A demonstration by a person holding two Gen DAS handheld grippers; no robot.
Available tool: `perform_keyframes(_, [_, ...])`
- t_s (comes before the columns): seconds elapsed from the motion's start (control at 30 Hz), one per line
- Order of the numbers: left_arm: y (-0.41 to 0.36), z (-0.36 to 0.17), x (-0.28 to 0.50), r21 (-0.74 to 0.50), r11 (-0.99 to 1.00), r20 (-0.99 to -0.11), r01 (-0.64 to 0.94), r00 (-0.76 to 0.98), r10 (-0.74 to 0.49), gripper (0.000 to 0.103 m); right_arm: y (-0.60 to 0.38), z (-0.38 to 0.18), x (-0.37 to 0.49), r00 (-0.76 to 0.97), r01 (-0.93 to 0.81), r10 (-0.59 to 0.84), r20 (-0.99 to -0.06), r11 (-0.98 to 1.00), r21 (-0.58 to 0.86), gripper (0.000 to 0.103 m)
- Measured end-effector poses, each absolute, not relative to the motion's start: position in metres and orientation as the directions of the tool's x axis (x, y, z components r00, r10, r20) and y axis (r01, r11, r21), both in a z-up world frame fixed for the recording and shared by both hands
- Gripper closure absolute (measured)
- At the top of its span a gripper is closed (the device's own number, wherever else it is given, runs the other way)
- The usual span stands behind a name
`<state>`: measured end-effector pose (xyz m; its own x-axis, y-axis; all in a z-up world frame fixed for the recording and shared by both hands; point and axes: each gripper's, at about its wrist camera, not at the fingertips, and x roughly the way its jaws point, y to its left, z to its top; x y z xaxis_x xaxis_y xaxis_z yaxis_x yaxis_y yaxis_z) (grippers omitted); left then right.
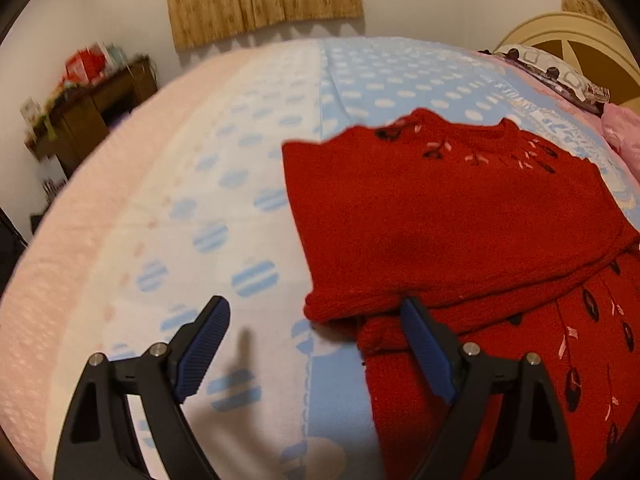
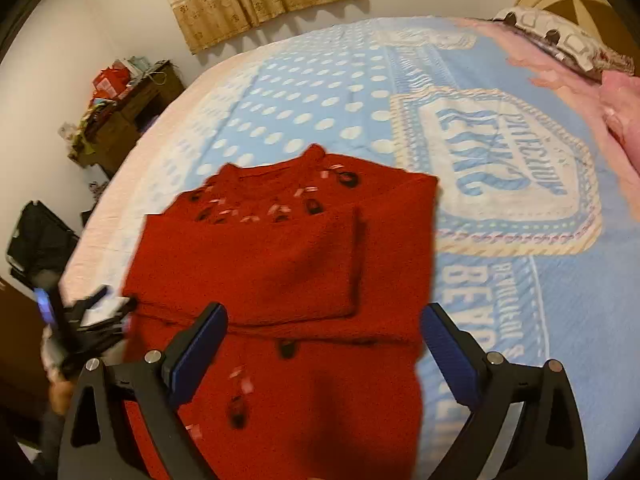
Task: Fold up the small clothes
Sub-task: 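Grasp the side edge of the cardigan body with the right gripper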
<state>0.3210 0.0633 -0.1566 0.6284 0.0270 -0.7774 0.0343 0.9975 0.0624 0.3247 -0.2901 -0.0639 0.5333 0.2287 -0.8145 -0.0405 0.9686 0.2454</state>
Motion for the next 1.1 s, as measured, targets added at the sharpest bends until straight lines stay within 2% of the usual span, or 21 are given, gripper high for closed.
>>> perform_keyframes(0.13, [0.067,-0.163,0.321,0.043,0.999,-0.784,0.023,0.621,0.020,0.008,-0.275,-0.050,0.318,0.564,-0.073,0.161,-0.810,0.987,0.145,0.006])
perform_keyframes(0.27, [0.070,-0.165,0.321,0.041,0.999,-0.785,0.013,0.619,0.024,0.002,-0.273,-0.068,0.341,0.600,-0.038,0.067,-0.797,0.998,0.056,0.006])
perform_keyframes(0.3, [0.071,-0.166,0.321,0.037,0.999,-0.786,0.005,0.618,0.026,0.001,-0.274,-0.077,0.349,0.599,-0.023,0.057,-0.799,0.998,0.054,0.012])
perform_keyframes(0.33, [0.073,-0.167,0.321,0.030,1.000,-0.787,-0.001,0.617,0.024,0.000,-0.276,-0.089,0.358,0.589,-0.011,0.059,-0.806,0.998,0.065,0.018])
perform_keyframes(0.43, [0.076,-0.168,0.321,0.013,1.000,-0.790,-0.007,0.613,0.015,0.000,-0.280,-0.113,0.376,0.555,0.023,0.079,-0.828,0.994,0.110,0.027])
perform_keyframes(0.73, [0.081,-0.170,0.322,-0.032,0.999,-0.793,-0.015,0.608,-0.016,0.000,-0.288,-0.121,0.388,0.577,0.048,0.106,-0.810,0.985,0.163,0.027])
perform_keyframes(0.9, [0.084,-0.171,0.323,-0.055,0.998,-0.796,-0.019,0.604,-0.033,0.000,-0.285,-0.139,0.391,0.528,0.035,0.157,-0.835,0.978,0.206,0.028])
perform_keyframes(0.97, [0.085,-0.171,0.323,-0.062,0.998,-0.797,-0.021,0.603,-0.037,0.000,-0.276,-0.146,0.389,0.518,0.022,0.131,-0.845,0.986,0.166,0.036])
perform_keyframes(1.0, [0.085,-0.171,0.323,-0.064,0.998,-0.797,-0.021,0.603,-0.039,0.000,-0.272,-0.147,0.387,0.525,0.013,0.109,-0.844,0.991,0.136,0.044])
perform_keyframes(1.03, [0.085,-0.172,0.323,-0.066,0.998,-0.797,-0.021,0.602,-0.040,0.000,-0.269,-0.146,0.386,0.530,0.000,0.107,-0.841,0.992,0.126,0.058])
perform_keyframes(1.07, [0.085,-0.172,0.323,-0.067,0.998,-0.797,-0.021,0.602,-0.041,0.000,-0.268,-0.145,0.384,0.536,-0.012,0.119,-0.836,0.991,0.133,0.065])
perform_keyframes(1.1, [0.086,-0.172,0.323,-0.069,0.997,-0.797,-0.021,0.602,-0.043,0.000,-0.267,-0.141,0.382,0.545,-0.015,0.124,-0.829,0.990,0.138,0.078])
